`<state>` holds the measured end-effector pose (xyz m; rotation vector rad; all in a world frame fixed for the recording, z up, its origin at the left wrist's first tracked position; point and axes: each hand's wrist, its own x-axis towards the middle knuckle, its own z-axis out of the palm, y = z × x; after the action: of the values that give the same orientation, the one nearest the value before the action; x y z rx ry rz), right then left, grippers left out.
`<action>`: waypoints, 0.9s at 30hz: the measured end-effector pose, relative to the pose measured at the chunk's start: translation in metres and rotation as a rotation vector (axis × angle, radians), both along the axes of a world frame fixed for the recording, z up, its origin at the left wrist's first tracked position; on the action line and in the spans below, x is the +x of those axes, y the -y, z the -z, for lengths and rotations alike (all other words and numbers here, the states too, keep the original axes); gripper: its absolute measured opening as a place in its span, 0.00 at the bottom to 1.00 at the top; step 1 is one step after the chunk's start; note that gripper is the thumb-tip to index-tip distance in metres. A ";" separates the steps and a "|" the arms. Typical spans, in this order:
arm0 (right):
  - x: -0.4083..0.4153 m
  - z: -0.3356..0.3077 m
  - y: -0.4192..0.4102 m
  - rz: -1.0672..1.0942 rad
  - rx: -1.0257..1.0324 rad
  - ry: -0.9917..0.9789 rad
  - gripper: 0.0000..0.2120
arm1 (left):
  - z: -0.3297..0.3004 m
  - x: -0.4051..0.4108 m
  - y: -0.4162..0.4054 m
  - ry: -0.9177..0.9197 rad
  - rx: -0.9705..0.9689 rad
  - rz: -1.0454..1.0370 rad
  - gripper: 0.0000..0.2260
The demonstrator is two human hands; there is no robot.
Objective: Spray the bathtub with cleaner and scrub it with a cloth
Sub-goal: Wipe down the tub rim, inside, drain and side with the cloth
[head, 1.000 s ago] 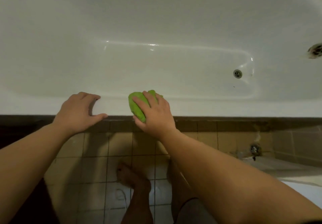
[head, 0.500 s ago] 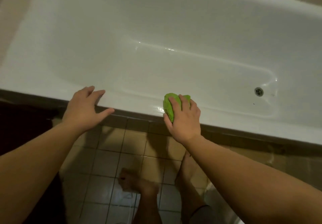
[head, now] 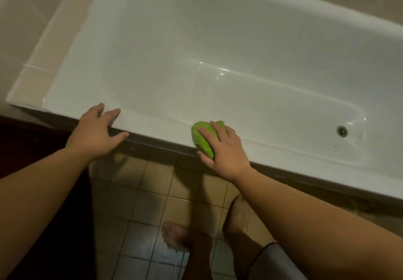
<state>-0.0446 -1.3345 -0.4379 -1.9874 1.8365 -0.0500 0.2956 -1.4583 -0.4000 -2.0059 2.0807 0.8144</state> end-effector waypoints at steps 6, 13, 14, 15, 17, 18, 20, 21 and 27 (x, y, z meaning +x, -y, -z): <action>0.009 0.005 0.006 -0.024 -0.046 -0.061 0.33 | 0.007 0.031 0.007 -0.054 -0.022 -0.141 0.30; 0.142 0.006 0.102 -0.229 -0.047 0.067 0.35 | 0.010 0.077 0.020 -0.080 -0.062 -0.256 0.25; 0.159 0.005 0.115 -0.248 -0.041 0.090 0.35 | 0.011 0.084 0.024 -0.072 -0.061 -0.259 0.26; 0.174 0.005 0.128 -0.263 -0.032 0.109 0.35 | 0.011 0.091 0.027 -0.064 -0.061 -0.269 0.26; 0.192 0.005 0.145 -0.279 -0.014 0.130 0.34 | 0.014 0.103 0.033 -0.064 -0.070 -0.304 0.25; 0.194 0.006 0.149 -0.282 -0.014 0.136 0.34 | 0.015 0.108 0.037 -0.071 -0.081 -0.325 0.24; 0.188 0.008 0.147 -0.304 -0.030 0.146 0.33 | 0.017 0.117 0.046 -0.087 -0.102 -0.363 0.23; 0.181 0.010 0.143 -0.334 -0.049 0.145 0.33 | 0.018 0.121 0.051 -0.093 -0.113 -0.379 0.22; 0.163 0.021 0.137 -0.543 -0.121 0.034 0.46 | 0.019 0.138 0.078 -0.134 -0.160 -0.398 0.20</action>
<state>0.1188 -1.4717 -0.4591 -2.4843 1.2431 -0.0311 0.4338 -1.5359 -0.4191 -2.5703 1.8891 0.8866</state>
